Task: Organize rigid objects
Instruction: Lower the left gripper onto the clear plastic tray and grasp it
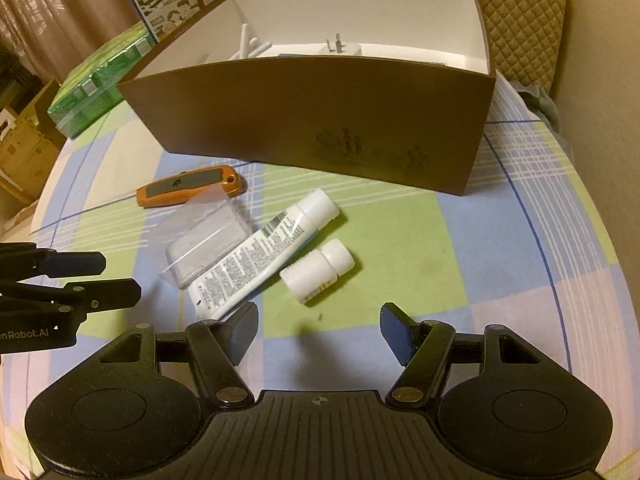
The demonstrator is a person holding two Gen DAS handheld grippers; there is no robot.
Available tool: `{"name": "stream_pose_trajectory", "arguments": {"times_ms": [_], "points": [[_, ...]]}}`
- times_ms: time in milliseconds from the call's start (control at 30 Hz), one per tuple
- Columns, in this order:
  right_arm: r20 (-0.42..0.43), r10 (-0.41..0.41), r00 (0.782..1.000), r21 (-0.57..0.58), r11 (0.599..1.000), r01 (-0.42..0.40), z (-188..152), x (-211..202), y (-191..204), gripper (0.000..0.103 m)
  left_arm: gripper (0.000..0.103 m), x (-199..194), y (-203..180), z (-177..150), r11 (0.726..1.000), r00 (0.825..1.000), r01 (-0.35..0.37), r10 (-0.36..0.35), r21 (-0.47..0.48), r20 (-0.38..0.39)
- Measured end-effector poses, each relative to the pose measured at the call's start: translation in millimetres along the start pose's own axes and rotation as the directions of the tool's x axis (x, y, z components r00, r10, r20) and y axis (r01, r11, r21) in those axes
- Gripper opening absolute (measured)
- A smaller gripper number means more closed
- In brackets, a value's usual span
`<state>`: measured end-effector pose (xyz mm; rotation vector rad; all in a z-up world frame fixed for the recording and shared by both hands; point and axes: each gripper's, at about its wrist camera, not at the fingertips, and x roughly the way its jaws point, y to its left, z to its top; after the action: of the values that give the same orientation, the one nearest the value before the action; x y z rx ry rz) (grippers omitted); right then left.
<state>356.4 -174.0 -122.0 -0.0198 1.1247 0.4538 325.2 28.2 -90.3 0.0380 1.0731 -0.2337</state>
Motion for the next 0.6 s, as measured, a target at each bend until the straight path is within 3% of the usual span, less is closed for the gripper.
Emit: {"name": "stream_pose_trajectory", "arguments": {"times_ms": [600], "points": [[-0.023, -0.048, 0.999, 0.104, 0.993, 0.051, 4.0, 10.4, -27.7, 0.065, 0.054, 49.2, -9.0, 24.1, 0.979, 1.000, -0.001, -0.001, 0.202, 0.010]]}}
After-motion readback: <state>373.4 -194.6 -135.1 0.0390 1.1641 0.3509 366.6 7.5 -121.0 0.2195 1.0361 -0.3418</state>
